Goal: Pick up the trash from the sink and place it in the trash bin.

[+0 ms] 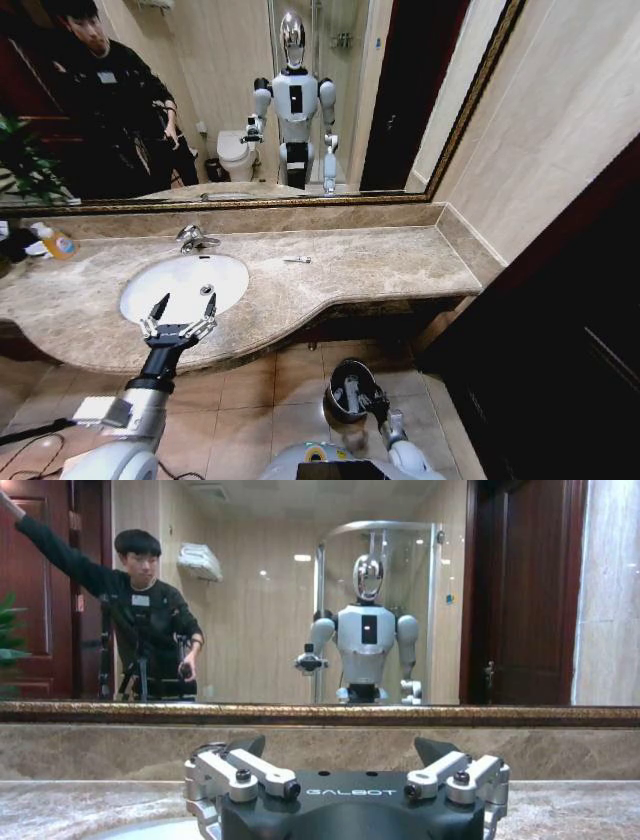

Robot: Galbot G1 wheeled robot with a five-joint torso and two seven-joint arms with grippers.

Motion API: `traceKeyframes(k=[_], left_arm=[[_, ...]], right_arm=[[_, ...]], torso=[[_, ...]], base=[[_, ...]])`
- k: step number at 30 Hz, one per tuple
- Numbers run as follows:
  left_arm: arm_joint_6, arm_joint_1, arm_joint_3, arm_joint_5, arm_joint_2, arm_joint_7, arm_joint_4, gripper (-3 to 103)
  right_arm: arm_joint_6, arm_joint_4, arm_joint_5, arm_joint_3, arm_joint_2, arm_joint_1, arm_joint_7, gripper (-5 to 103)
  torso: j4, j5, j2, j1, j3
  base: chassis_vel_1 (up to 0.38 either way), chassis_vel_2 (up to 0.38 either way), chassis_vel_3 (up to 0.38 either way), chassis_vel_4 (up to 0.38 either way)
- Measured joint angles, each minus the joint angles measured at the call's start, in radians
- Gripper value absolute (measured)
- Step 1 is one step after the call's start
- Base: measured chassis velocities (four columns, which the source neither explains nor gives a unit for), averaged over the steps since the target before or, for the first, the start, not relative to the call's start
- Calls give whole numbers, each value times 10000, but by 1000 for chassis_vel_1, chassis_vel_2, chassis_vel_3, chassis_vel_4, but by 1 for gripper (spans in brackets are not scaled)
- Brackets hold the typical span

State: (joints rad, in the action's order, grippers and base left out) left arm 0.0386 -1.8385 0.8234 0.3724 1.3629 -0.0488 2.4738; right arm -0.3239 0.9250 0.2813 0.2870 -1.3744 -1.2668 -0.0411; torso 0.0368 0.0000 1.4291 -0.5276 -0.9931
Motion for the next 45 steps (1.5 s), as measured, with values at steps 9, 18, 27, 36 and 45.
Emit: traceKeyframes(k=[9,18,27,36,45], left_arm=[[0,0,0,0,1,0,0,100],[0,0,0,0,0,0,0,100],[0,0,0,0,0,0,0,100],[0,0,0,0,0,0,0,100],[0,0,0,0,0,0,0,100]], right_arm=[[55,89,29,-12,-13,-11,-1,100],[290,1252,195,-63,278,-478,156,100],[199,4990,310,155,1515,-1827,685,100],[381,8174,255,302,2164,-3027,972,100],[1772,9280,124,36,2083,-1585,213,100]], torso=[[0,0,0,0,0],[0,2,0,0,0],[-1,0,0,0,1],[-1,0,0,1,1],[0,0,0,1,0]], base=[[0,0,0,0],[0,0,0,0],[0,0,0,0],[0,0,0,0],[0,0,0,0]])
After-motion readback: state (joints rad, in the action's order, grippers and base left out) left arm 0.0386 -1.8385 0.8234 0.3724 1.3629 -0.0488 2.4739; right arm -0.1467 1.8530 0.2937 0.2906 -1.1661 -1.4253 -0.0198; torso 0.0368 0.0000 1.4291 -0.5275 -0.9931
